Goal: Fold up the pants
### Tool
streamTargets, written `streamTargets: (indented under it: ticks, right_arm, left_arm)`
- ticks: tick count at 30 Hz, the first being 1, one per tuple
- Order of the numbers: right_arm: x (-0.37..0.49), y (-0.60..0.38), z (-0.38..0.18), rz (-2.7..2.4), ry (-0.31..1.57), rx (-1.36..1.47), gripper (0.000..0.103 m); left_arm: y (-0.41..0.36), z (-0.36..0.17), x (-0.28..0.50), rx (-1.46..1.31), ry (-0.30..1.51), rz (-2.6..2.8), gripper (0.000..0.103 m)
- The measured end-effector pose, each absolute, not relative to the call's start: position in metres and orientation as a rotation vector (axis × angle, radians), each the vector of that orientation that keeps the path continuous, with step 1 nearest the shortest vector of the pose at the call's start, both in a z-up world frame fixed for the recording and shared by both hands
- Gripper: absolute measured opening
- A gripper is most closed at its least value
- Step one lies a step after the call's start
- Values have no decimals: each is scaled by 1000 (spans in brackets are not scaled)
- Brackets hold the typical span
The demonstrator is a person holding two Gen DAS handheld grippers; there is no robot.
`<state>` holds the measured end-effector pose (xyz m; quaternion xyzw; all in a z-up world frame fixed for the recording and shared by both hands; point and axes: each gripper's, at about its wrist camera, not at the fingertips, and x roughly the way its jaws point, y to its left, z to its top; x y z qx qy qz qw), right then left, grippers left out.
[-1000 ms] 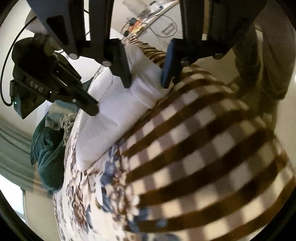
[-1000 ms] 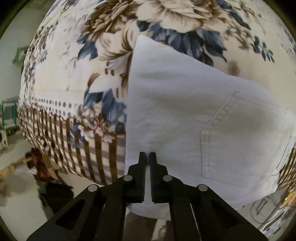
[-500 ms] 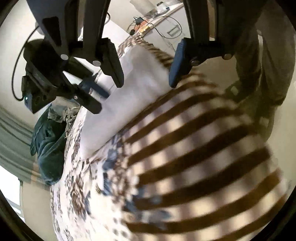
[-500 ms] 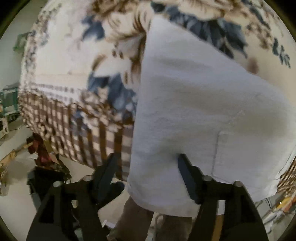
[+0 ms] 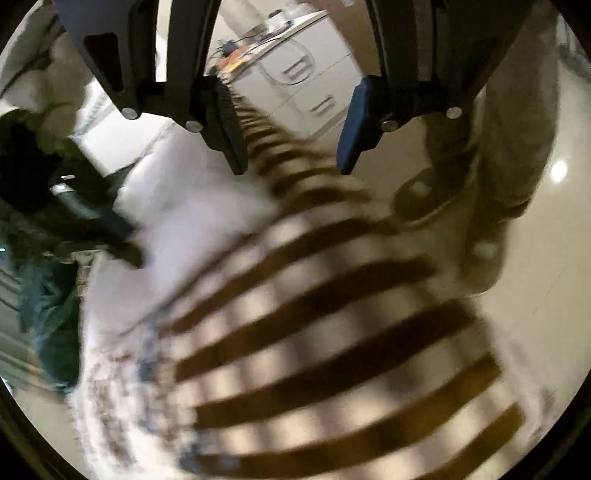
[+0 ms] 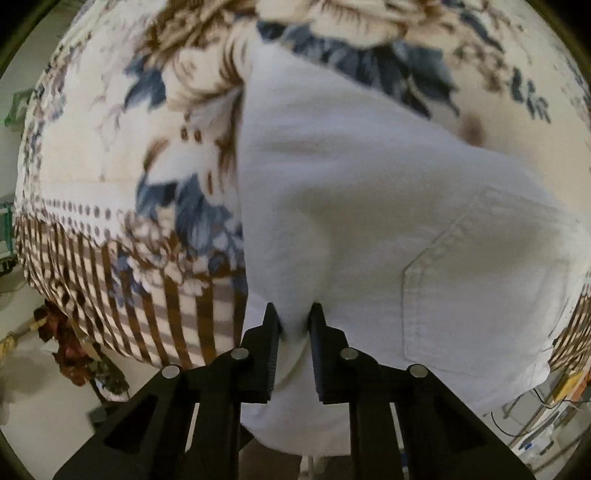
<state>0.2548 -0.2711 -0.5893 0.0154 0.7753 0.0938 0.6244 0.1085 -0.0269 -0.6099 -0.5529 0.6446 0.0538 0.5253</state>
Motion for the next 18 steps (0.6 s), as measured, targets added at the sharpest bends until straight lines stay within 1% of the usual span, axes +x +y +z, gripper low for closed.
streamTargets:
  ticks: [1, 4, 6, 11, 15, 17, 18]
  right_arm:
    - [255, -276, -587, 219, 1781, 61, 17]
    - [251, -284, -576, 250, 1753, 69, 15]
    - [247, -294, -564, 257, 1719, 83, 14]
    - [242, -322, -534, 251, 1662, 177, 14]
    - [246, -347, -514, 256, 1648, 171, 14]
    - [247, -357, -511, 245, 1645, 169, 14]
    - [246, -357, -514, 247, 1653, 172, 14]
  left_arm:
    - [-22, -612, 100, -1342, 1553, 141, 44]
    - [-11, -603, 95, -1497, 1456, 120, 47]
    - [-10, -597, 107, -1578, 1388, 67, 50]
    - [-25, -596, 136, -1712, 1316, 19, 50]
    - [-43, -611, 146, -1746, 1359, 26, 50]
    - [-51, -610, 148, -1699, 1377, 5, 45]
    - [-58, -610, 146, -1629, 1425, 3, 45]
